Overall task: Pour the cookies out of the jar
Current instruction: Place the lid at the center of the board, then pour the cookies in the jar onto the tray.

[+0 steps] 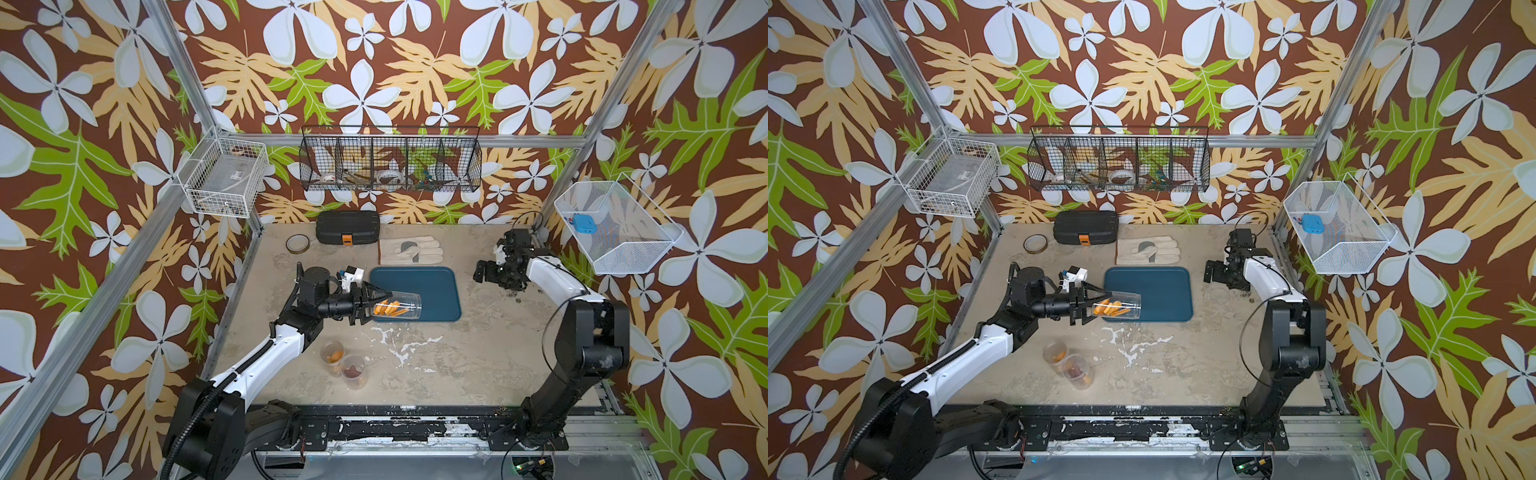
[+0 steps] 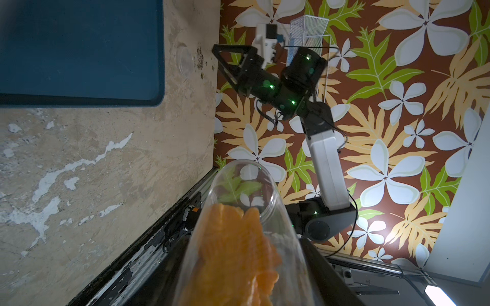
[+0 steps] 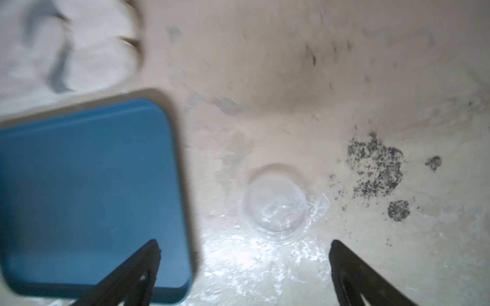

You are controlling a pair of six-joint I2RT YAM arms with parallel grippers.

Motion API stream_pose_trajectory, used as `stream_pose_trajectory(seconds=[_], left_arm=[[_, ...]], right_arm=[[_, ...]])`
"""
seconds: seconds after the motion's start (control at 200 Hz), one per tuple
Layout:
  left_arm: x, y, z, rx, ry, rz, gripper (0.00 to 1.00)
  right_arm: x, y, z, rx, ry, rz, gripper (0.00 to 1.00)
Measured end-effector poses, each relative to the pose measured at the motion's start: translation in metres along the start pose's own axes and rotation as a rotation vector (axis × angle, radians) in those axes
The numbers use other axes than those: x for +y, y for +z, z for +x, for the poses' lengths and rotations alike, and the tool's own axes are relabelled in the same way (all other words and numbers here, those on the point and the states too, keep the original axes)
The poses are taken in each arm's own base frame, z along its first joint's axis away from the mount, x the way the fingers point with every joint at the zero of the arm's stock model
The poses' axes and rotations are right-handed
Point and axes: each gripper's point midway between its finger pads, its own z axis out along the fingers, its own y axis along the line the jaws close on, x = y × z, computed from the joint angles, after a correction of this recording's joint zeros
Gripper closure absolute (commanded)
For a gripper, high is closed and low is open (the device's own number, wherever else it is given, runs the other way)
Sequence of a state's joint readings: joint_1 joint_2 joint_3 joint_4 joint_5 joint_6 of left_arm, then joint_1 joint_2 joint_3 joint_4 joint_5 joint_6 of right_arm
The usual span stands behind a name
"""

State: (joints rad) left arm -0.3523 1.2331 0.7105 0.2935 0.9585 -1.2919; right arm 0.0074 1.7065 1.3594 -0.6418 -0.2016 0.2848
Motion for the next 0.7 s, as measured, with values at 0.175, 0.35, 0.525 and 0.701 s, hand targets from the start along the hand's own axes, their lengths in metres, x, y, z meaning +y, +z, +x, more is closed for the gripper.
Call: stream_pose_trajectory(seconds=[0.175, 0.35, 0.525, 0.701], left_arm=[[0.015, 0.015, -0.02, 0.011, -0.008, -0.013, 0.52], [0.03, 0.028, -0.044, 0.037, -0.005, -0.01, 0.52], [0.047, 0.035, -0.074, 0.04, 0.017, -0.03, 0.52], [0.071, 0.047, -0.099, 0.061, 0.051, -0.109, 0.53]], right_arm=[[0.063, -0.057, 0.002, -0.096, -0.038, -0.2, 0.0], [0.095, -0.07, 0.036, -0.038, -0.04, -0.334, 0.0], [0.097, -0.064, 0.063, 0.028, -0.014, -0.371, 0.0], [0.099, -0.066, 0.07, 0.032, -0.004, -0.396, 0.0]])
